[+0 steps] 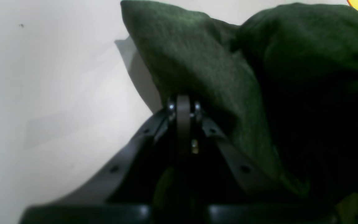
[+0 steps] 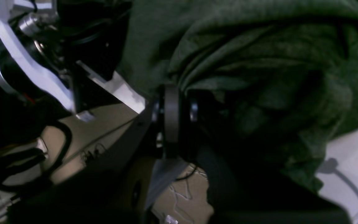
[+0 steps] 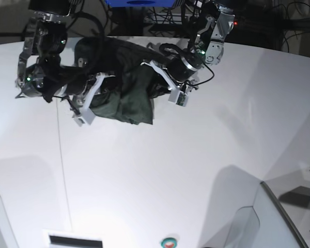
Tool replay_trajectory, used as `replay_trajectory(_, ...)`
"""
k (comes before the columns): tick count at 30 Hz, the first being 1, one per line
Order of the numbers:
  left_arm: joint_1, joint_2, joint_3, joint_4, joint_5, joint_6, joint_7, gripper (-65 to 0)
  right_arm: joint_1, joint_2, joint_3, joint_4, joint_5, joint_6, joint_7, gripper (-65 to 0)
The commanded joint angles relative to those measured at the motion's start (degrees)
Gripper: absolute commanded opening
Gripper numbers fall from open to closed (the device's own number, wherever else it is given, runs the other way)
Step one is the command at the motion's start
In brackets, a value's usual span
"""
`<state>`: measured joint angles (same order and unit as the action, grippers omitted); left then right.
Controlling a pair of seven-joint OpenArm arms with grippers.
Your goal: Layout the t-shirt on the table in an organized manner, then fold the t-shirt properly
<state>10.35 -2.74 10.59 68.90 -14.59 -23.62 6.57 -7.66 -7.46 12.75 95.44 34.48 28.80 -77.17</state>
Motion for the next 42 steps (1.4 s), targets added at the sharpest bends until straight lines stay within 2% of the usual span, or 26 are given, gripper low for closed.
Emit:
replay_trajectory(1, -0.2, 0.24, 0.18, 0.68, -0.49, -0.6, -1.34, -65.0, 0.85, -0.23, -0.84, 0.78, 1.78, -0.71, 1.43, -64.4)
replay_trajectory(5, -0.2, -0.03, 2.29, 0.68, -0.49, -0.6, -1.34, -65.0, 2.43, -0.14, -2.42, -1.42, 1.78, -0.97, 4.07, -64.4)
replay_trajectory(12, -0.2, 0.06, 2.2, 1.03, -0.49, -0.6, -1.34, -65.0, 5.16, 0.12, -7.43, -4.76, 1.43, -1.32, 4.15, -64.4)
replay_trajectory(16, -0.11, -0.2, 1.59, 1.29, -0.49, -0.6, -1.34, -65.0, 5.24, 0.21, -7.7, -5.64, 1.61, -5.98, 4.24, -63.5)
replay_trajectory(18, 0.16, -0.55, 0.79, 2.52, -0.75, -0.6, -1.34, -65.0, 5.42, 0.21, -7.7, -7.22, 1.7, -6.33, 4.24, -57.8)
replay_trajectory(20, 1.56, -1.17, -1.93, 4.99, -0.84, -0.6, -1.25, -65.0, 5.42, 0.3, -7.7, -8.63, 1.7, -6.33, 4.33, -46.4)
replay_trajectory(23, 2.53, -1.61, -5.97, 8.94, -0.58, -0.6, 1.21, -65.0, 5.51, 1.0, -7.87, -8.71, 1.7, -6.33, 4.42, -34.4)
replay_trajectory(26, 3.58, -3.19, -11.16, 12.99, -0.58, -0.6, 6.31, -65.0, 6.12, 1.0, -7.96, -8.36, 1.7, -6.33, 3.8, -32.3)
replay_trajectory(29, 5.87, -5.74, -16.08, 15.62, -0.49, -0.6, 7.19, -65.0, 6.12, 1.35, -8.05, -5.02, 1.7, -6.42, 3.72, -32.3)
replay_trajectory(32, 8.07, -8.47, -19.95, 16.68, -0.49, -0.6, 7.19, -65.0, 5.33, 3.73, -8.14, 0.69, 1.43, -6.51, 2.57, -32.3)
replay_trajectory(35, 11.58, -11.37, -24.44, 16.94, -0.84, -0.87, 7.01, -65.0, 2.34, 8.21, -7.43, 9.48, 1.34, -6.69, 3.1, -32.7)
replay_trajectory(38, 14.75, -13.04, -29.71, 16.5, -0.84, -1.04, 6.93, -65.0, -0.3, 11.73, -4.97, 10.1, 1.52, -6.6, 6.18, -32.3)
replay_trajectory(42, 17.56, -13.3, -36.92, 16.77, -0.84, -6.85, 6.93, -65.0, -0.82, 13.93, -4.8, 3.59, 1.43, -6.25, 10.31, -32.3)
